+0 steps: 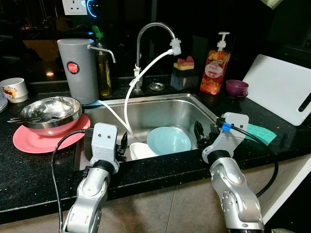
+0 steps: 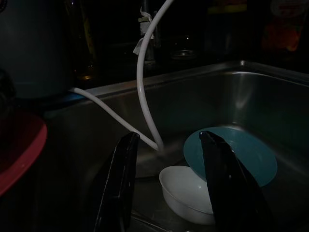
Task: Kitchen organization
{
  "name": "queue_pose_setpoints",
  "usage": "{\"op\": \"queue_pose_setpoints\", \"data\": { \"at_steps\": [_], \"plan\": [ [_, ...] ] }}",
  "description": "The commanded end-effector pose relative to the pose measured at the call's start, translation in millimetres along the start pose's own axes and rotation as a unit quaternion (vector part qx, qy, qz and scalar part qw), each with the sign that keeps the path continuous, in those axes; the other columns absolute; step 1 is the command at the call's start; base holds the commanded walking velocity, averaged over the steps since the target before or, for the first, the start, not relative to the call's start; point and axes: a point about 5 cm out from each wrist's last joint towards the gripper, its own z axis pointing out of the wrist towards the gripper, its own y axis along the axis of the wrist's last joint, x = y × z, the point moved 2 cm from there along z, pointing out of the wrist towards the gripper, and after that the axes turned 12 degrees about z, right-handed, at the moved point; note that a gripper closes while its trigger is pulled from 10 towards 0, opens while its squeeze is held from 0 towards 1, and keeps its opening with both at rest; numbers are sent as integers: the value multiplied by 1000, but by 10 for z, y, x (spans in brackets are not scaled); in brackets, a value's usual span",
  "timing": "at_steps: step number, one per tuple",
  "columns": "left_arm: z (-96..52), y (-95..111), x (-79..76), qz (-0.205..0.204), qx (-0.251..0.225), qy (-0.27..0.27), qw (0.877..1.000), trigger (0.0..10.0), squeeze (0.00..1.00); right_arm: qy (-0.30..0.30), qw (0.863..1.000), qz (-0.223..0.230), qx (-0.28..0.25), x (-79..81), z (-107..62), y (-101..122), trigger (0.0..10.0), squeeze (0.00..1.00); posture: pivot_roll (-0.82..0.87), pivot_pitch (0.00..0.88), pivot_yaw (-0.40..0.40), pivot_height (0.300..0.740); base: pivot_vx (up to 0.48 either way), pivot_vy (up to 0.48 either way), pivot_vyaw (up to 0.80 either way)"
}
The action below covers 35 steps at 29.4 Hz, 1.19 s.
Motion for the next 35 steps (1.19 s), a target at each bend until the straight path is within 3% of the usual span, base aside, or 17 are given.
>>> {"op": "queue_pose_setpoints", "data": {
  "at_steps": [1,35],
  "plan": [
    [-10,-1,3,6,2,-3,1000,10000,0,-6,1000,7,4,-23,-2,-43,10000,0,98,57,-34,740,0,0,0],
    [-10,4,-55,1,0,-8,1000,10000,0,-5,1000,2,4,-33,7,-27,10000,0,93,55,-36,740,0,0,0]
  ]
}}
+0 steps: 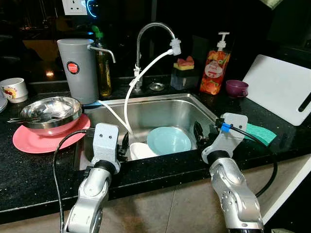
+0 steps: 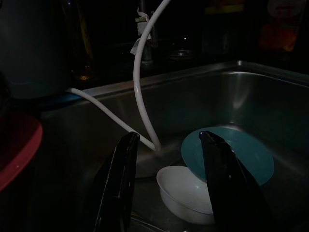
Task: Kitchen organization
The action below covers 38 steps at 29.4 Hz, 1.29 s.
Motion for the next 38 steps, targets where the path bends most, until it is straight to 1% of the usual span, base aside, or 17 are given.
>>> {"op": "queue_pose_setpoints", "data": {
  "at_steps": [1,12,21,38],
  "plan": [
    [-6,5,-30,1,0,-6,1000,10000,0,-7,1000,3,-1,-35,-5,-5,10000,0,93,55,-36,740,0,0,0],
    [3,3,-41,0,0,-6,1000,10000,0,-8,1000,1,-4,-50,-8,18,10000,0,85,55,-39,740,0,0,0],
    [-12,-5,-39,-2,2,-3,1000,10000,0,-1,1000,0,-4,-14,5,25,10000,0,85,55,-45,740,0,0,0],
    [-3,0,-62,-4,0,-4,1000,10000,0,-4,1000,-2,-4,-38,-2,36,10000,0,78,56,-43,740,0,0,0]
  ]
}}
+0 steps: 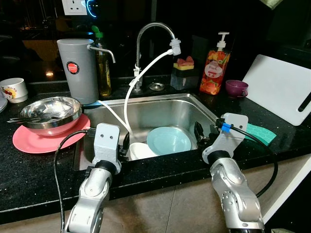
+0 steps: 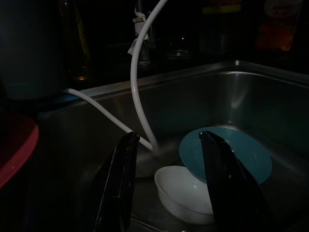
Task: Kitchen organization
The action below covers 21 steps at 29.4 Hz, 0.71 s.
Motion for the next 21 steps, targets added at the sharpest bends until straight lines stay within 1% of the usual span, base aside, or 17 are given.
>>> {"op": "queue_pose_setpoints", "data": {
  "at_steps": [1,8,21],
  "plan": [
    [-5,-7,-30,-2,1,0,1000,10000,0,-2,1000,2,-4,-21,0,27,10000,0,77,55,-49,740,0,0,0],
    [-9,-17,-19,-1,3,1,1000,10000,0,0,1000,3,-3,-7,6,23,10000,0,79,55,-48,740,0,0,0],
    [5,-2,-36,-2,0,-3,1000,10000,0,-5,1000,2,-4,-30,-1,24,10000,0,76,54,-44,740,0,0,0]
  ]
}}
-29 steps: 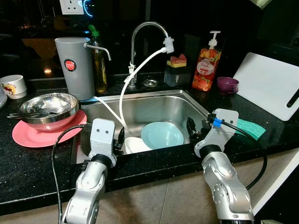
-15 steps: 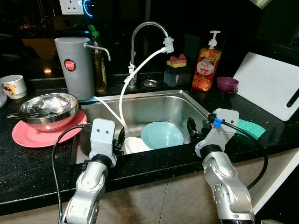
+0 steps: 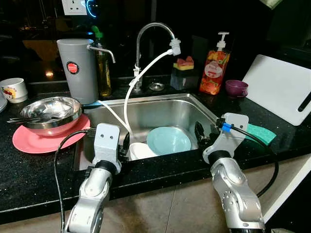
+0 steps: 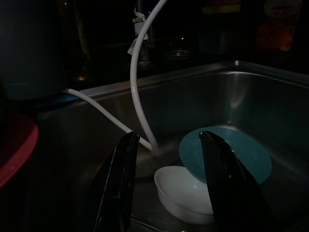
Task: Kitchen organization
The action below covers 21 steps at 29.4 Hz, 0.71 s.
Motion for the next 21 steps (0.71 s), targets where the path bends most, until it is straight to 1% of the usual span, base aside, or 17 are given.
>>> {"op": "queue_pose_setpoints", "data": {
  "at_steps": [1,9,21],
  "plan": [
    [6,-2,-35,-2,0,-3,1000,10000,0,-4,1000,3,-3,-27,-2,19,10000,0,76,54,-44,740,0,0,0],
    [-5,-9,-27,-1,1,0,1000,10000,0,1,1000,3,-4,-2,15,24,10000,0,79,52,-52,740,0,0,0],
    [-4,-10,-28,0,1,-4,1000,10000,0,-1,1000,4,-2,-2,-5,9,10000,0,77,53,-44,740,0,0,0]
  ]
}}
